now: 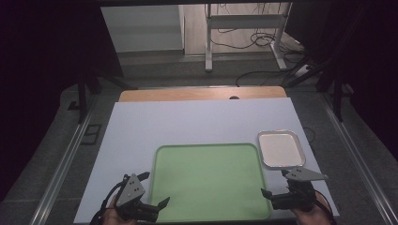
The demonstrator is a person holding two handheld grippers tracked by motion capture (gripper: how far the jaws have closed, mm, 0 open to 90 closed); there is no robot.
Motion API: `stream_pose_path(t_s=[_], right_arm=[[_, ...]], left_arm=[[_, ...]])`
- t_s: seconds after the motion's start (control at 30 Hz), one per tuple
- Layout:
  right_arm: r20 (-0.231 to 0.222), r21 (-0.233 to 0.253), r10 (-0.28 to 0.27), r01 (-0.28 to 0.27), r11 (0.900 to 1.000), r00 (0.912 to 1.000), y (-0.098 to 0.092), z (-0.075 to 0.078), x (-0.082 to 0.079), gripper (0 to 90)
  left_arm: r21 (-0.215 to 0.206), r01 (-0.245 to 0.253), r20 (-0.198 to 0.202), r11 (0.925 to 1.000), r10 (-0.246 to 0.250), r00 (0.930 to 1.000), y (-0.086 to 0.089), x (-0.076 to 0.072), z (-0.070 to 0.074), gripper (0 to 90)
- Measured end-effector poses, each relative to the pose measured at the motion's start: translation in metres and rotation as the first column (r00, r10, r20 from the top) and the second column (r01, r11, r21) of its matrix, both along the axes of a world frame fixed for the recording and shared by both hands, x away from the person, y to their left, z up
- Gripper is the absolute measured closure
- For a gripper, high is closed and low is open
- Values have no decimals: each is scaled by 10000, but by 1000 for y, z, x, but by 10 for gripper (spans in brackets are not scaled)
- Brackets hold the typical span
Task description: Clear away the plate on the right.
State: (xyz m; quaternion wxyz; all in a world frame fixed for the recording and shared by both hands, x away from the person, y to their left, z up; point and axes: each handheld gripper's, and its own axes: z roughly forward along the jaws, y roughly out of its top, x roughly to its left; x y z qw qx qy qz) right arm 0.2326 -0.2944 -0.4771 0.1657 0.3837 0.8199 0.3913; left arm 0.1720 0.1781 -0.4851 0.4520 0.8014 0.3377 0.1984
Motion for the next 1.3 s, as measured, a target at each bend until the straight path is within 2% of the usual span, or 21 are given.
stream_pose_path(t_s=[0.07,0.17,0.23,0.3,0.4,0.6,0.7,0.8,1.3], right_arm=[[40,-1,-2,2,10000,10000,-1,0,0,0],[451,-168,-20,28,9999,9990,-2,3,-2,0],[502,-207,-33,44,9998,9987,-1,3,-2,0],[510,-471,20,4,9989,9987,0,0,-2,0],[536,-609,20,13,9981,9986,1,-1,-2,0],[530,-634,-19,52,9980,9986,0,-1,-2,0],[462,-587,-41,68,9983,9989,-1,-2,-1,0],[424,-601,-58,84,9982,9991,-1,-2,0,0],[523,-678,-288,323,9972,9982,-4,0,7,0]], left_arm=[[-5,-37,-2,10000,37,10000,1,0,0,0],[-157,-122,-17,9998,121,9999,4,1,1,0],[-334,-114,114,9994,118,9999,5,1,1,0],[-421,-134,196,9990,142,9997,6,1,1,0],[-447,-99,159,9990,106,9998,6,1,1,0],[-284,196,238,9994,-189,9995,1,0,1,0],[-17,220,176,9998,-219,9996,-1,0,0,0],[72,189,180,9998,-191,9997,-1,0,0,0],[202,127,148,9997,-130,9998,-2,0,-1,0]])
